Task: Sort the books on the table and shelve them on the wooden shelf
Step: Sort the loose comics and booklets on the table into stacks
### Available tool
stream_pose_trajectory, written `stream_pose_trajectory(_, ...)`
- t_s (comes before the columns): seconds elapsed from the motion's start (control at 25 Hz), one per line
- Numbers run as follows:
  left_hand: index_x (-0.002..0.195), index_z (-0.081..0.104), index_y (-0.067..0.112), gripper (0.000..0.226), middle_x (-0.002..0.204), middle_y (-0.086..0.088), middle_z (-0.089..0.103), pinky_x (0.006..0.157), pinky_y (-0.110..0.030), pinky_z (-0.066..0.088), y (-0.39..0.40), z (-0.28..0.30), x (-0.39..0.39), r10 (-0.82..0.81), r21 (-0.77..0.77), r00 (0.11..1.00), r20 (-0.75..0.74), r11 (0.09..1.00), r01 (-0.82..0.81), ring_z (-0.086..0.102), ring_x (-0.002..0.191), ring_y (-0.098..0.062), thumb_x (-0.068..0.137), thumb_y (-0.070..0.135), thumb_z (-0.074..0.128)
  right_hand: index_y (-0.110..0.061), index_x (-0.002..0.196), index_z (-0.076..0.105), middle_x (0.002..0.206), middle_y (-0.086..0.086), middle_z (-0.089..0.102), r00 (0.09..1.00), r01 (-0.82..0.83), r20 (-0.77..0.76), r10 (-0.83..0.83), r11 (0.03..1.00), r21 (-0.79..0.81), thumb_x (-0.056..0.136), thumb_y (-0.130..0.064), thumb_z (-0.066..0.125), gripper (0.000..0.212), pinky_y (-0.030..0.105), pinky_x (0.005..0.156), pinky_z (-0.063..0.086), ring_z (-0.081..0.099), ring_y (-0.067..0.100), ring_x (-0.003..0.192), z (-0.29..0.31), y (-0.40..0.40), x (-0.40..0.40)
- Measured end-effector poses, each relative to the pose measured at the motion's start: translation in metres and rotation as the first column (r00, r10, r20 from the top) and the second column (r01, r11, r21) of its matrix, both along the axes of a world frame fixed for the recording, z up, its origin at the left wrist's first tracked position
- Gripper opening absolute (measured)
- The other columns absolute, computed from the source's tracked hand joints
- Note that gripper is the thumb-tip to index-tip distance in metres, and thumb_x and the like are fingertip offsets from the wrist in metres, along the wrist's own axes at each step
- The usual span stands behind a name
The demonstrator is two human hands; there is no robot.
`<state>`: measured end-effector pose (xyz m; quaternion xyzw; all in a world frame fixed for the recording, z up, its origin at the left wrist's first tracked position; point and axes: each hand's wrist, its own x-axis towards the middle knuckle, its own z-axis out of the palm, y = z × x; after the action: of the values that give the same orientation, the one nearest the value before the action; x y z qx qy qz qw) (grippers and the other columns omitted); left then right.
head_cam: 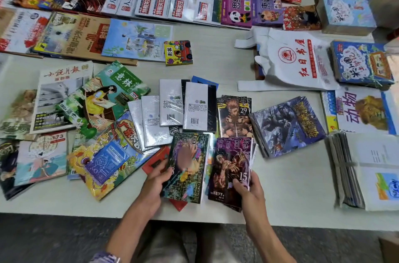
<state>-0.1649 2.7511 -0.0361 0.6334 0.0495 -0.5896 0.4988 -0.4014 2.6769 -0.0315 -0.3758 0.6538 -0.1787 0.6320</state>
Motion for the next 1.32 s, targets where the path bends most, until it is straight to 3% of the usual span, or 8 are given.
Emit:
stream_pose_trajectory(0.08, 0.119, 0.063, 0.030, 0.033, 0.104, 0.000, 0.079, 0.071, -0.031, 0.059, -0.006, -0.001, -0.009, -0.080, -0.039, 0.997, -0.016, 0.996, 0.079, 0.075, 0.093, -0.017, 0.098, 0.007, 0.053, -0.031, 0.137, 0.052, 0.142, 0.001, 0.059, 0.999, -0.039, 0.017, 0.039, 0.999, -0.002, 0.097, -0.017, 0.064, 0.044, 0.044, 0.107, 0.048, 0.058, 0.013, 0.127, 0.002, -0.002, 0.006)
stream_pose_trajectory(0.36, 0.134, 0.061, 0.024, 0.038, 0.132, 0.006, 0.062, 0.103, -0.036, 0.050, -0.038, -0.007, -0.059, -0.451, 0.147, 0.817, 0.361, 0.892, 0.427, 0.061, 0.119, -0.015, 0.096, 0.021, 0.064, -0.022, 0.149, 0.041, 0.137, 0.003, 0.062, 0.968, -0.242, -0.112, 0.226, 0.955, -0.169, 0.102, -0.028, 0.056, 0.050, 0.047, 0.106, 0.047, 0.058, 0.023, 0.126, 0.005, -0.001, 0.029)
stream_pose_trajectory(0.48, 0.105, 0.074, 0.047, 0.020, 0.111, 0.019, 0.075, 0.082, -0.012, 0.052, -0.043, 0.000, -0.067, -0.413, -0.007, 0.866, 0.281, 0.902, 0.432, 0.068, 0.106, 0.000, 0.095, 0.034, 0.063, -0.028, 0.144, 0.044, 0.114, -0.011, 0.069, 0.928, -0.358, -0.209, 0.310, 0.897, -0.258, 0.102, -0.025, 0.055, 0.044, 0.041, 0.092, 0.052, 0.066, 0.017, 0.106, 0.011, -0.003, 0.037)
stream_pose_trajectory(0.64, 0.120, 0.068, 0.038, 0.043, 0.113, 0.009, 0.075, 0.087, -0.025, 0.056, -0.043, 0.001, -0.069, -0.404, -0.101, 0.881, 0.248, 0.893, 0.438, 0.071, 0.104, -0.008, 0.081, 0.054, 0.071, -0.046, 0.140, 0.045, 0.116, -0.023, 0.068, 0.893, -0.450, -0.123, 0.433, 0.862, -0.235, 0.095, -0.038, 0.052, 0.046, 0.024, 0.087, 0.053, 0.065, -0.001, 0.105, 0.014, -0.005, 0.036)
stream_pose_trajectory(0.76, 0.112, 0.066, 0.038, 0.041, 0.104, 0.010, 0.077, 0.077, -0.021, 0.057, -0.042, 0.000, -0.070, -0.333, 0.027, 0.861, 0.384, 0.936, 0.350, 0.072, 0.091, -0.001, 0.074, 0.050, 0.077, -0.049, 0.135, 0.054, 0.123, -0.023, 0.066, 0.828, -0.555, 0.016, 0.560, 0.824, -0.111, 0.087, -0.035, 0.052, 0.050, 0.015, 0.085, 0.049, 0.060, -0.011, 0.102, 0.012, -0.005, 0.032)
stream_pose_trajectory(0.88, 0.108, 0.066, 0.034, 0.034, 0.095, 0.016, 0.074, 0.058, -0.006, 0.048, -0.042, 0.001, -0.063, -0.400, 0.198, 0.728, 0.557, 0.915, 0.351, 0.066, 0.076, 0.011, 0.077, 0.048, 0.071, -0.026, 0.125, 0.067, 0.118, -0.005, 0.071, 0.833, -0.551, -0.187, 0.521, 0.814, -0.183, 0.092, -0.018, 0.055, 0.036, 0.031, 0.089, 0.052, 0.063, -0.002, 0.098, 0.002, -0.027, 0.029)
stream_pose_trajectory(1.0, 0.103, 0.067, 0.031, 0.042, 0.087, 0.021, 0.072, 0.056, -0.011, 0.048, -0.044, 0.004, -0.065, -0.426, 0.247, 0.679, 0.598, 0.904, 0.349, 0.064, 0.072, 0.012, 0.072, 0.059, 0.063, -0.006, 0.133, 0.055, 0.128, 0.010, 0.066, 0.855, -0.411, -0.431, 0.289, 0.884, -0.222, 0.098, -0.015, 0.057, 0.036, 0.042, 0.095, 0.053, 0.062, 0.022, 0.107, -0.003, -0.082, 0.031)
stream_pose_trajectory(1.32, 0.100, 0.063, 0.032, 0.020, 0.091, 0.012, 0.074, 0.072, -0.034, 0.059, -0.048, 0.006, -0.061, -0.349, 0.253, 0.615, 0.707, 0.937, 0.241, 0.069, 0.079, -0.004, 0.084, 0.042, 0.070, -0.016, 0.153, 0.018, 0.150, 0.022, 0.026, 0.673, -0.498, -0.651, 0.352, 0.866, -0.046, 0.083, -0.052, 0.068, 0.093, 0.060, 0.109, 0.034, 0.036, 0.047, 0.134, -0.023, -0.143, 0.074)
